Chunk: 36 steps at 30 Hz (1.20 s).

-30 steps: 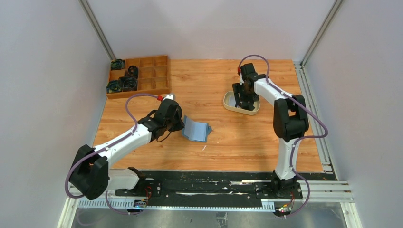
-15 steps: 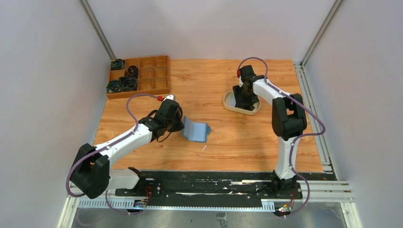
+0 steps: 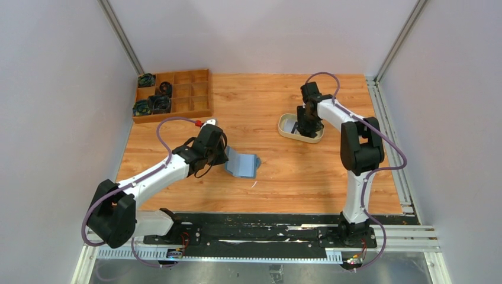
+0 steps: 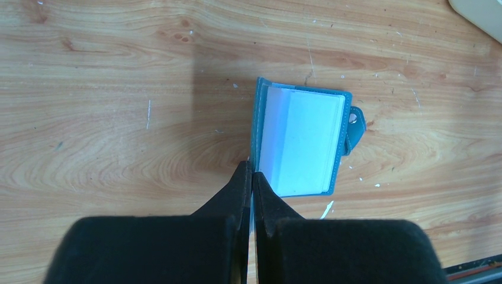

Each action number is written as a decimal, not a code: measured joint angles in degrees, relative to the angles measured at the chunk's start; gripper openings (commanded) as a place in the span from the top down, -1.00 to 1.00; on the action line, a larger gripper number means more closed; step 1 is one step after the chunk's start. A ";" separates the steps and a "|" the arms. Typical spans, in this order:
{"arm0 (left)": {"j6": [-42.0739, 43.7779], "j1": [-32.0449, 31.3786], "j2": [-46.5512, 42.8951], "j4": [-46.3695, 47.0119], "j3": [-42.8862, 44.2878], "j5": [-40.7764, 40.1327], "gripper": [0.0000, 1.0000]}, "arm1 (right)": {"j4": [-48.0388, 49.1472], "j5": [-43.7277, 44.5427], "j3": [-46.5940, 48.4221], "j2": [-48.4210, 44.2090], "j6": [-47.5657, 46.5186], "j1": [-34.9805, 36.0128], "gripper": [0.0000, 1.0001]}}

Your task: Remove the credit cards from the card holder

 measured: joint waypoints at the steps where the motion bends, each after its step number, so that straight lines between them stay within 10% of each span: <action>1: 0.04 0.00 -0.07 -0.11 0.00 -0.07 1.00 | 0.09 0.00 -0.37 -0.28 1.03 -0.15 0.00; 14: 0.37 0.00 -1.20 -0.72 0.00 -0.48 1.00 | -2.51 2.32 -1.84 -1.42 12.33 -1.07 -0.45; 36: 0.46 0.00 -2.27 -0.74 0.00 -0.90 1.00 | -1.44 15.43 -0.81 -1.31 9.18 2.60 -0.49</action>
